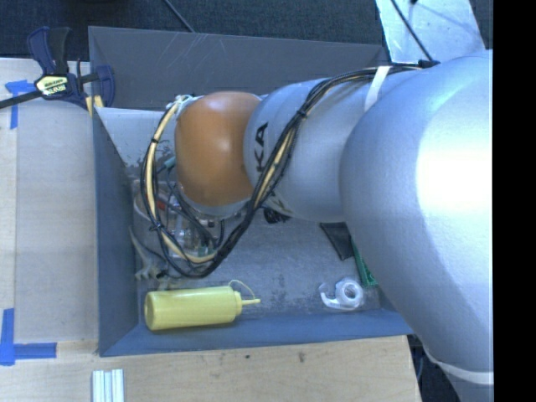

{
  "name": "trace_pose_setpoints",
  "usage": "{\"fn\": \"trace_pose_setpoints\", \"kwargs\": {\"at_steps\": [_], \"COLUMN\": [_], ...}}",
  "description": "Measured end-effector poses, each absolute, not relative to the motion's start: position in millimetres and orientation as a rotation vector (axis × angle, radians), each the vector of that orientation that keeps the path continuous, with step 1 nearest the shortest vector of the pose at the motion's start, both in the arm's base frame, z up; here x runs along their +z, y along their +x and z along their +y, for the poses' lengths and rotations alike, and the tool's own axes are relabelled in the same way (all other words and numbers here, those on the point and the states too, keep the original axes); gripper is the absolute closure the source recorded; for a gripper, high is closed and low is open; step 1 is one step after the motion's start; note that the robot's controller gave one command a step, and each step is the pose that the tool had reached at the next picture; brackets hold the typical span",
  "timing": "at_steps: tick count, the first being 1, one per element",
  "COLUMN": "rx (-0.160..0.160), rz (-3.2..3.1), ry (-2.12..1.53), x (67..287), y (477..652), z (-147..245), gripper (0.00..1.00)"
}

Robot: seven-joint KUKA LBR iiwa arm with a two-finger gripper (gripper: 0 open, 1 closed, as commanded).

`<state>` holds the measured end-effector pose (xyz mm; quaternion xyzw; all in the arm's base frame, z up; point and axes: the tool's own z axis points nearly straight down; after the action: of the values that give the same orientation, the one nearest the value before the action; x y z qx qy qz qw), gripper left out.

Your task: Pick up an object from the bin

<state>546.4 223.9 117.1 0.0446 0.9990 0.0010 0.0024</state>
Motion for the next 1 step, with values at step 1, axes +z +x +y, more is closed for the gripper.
{"fn": "trace_pose_setpoints", "kwargs": {"at_steps": [1], "rx": [0.005], "rz": [3.131], "ry": [0.244], "x": [87.2], "y": [546.5], "z": [225.2], "gripper": [0.00]}}
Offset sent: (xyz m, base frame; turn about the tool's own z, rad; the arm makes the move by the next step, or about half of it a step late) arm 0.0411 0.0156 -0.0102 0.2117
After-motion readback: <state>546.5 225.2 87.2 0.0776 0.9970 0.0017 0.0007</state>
